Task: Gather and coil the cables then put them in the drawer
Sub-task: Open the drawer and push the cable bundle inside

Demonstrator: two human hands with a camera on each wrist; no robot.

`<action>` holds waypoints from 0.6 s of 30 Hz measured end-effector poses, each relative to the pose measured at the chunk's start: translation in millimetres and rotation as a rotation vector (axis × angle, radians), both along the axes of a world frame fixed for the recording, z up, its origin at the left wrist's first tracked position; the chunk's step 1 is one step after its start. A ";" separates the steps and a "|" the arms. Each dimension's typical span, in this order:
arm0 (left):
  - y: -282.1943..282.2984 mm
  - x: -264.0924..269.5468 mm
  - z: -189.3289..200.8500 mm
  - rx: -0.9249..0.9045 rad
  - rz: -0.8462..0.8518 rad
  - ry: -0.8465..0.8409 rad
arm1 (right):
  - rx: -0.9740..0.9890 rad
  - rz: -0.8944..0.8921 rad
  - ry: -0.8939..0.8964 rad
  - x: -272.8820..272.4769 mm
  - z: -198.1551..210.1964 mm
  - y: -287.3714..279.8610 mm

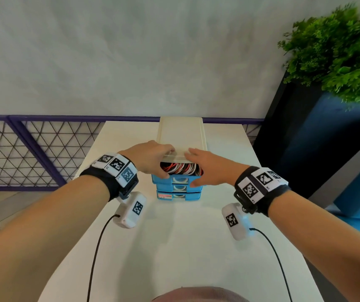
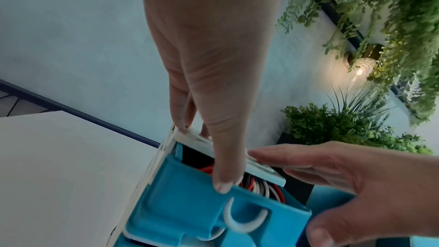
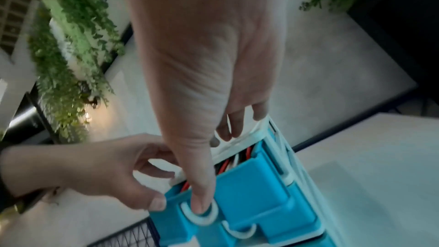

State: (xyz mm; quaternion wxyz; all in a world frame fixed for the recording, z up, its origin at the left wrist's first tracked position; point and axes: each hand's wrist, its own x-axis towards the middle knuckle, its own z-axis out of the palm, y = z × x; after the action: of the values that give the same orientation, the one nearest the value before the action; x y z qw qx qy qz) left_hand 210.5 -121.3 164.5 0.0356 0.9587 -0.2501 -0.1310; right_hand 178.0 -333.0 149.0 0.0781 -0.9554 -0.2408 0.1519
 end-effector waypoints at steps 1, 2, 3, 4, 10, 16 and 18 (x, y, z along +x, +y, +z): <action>-1.3 0.7 -0.5 0.013 -0.009 -0.047 | -0.029 -0.014 -0.016 2.3 -2.6 -2.2; -2.1 1.2 -1.2 0.025 -0.011 -0.088 | -0.033 -0.026 -0.038 3.4 -5.5 -3.0; -2.9 2.0 -3.3 0.028 -0.013 -0.129 | -0.008 -0.041 -0.070 3.9 -7.8 -2.5; -4.2 2.3 -6.3 0.029 -0.012 -0.166 | 0.021 -0.062 -0.105 3.3 -9.6 -1.3; -11.9 -2.7 -23.4 0.058 0.021 -0.368 | -0.019 -0.139 -0.398 8.2 -18.7 10.7; -10.3 -2.9 -22.9 0.042 0.019 -0.403 | -0.026 -0.128 -0.452 15.8 -22.6 14.4; -10.8 -4.0 -20.9 0.031 0.022 -0.370 | -0.030 -0.141 -0.429 14.8 -20.2 12.9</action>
State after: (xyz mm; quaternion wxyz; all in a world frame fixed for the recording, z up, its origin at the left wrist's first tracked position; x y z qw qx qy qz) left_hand 206.5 -132.1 143.6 -0.0244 0.9696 -0.2396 0.0443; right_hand 192.8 -320.1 128.8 0.0214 -0.9813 -0.1824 -0.0572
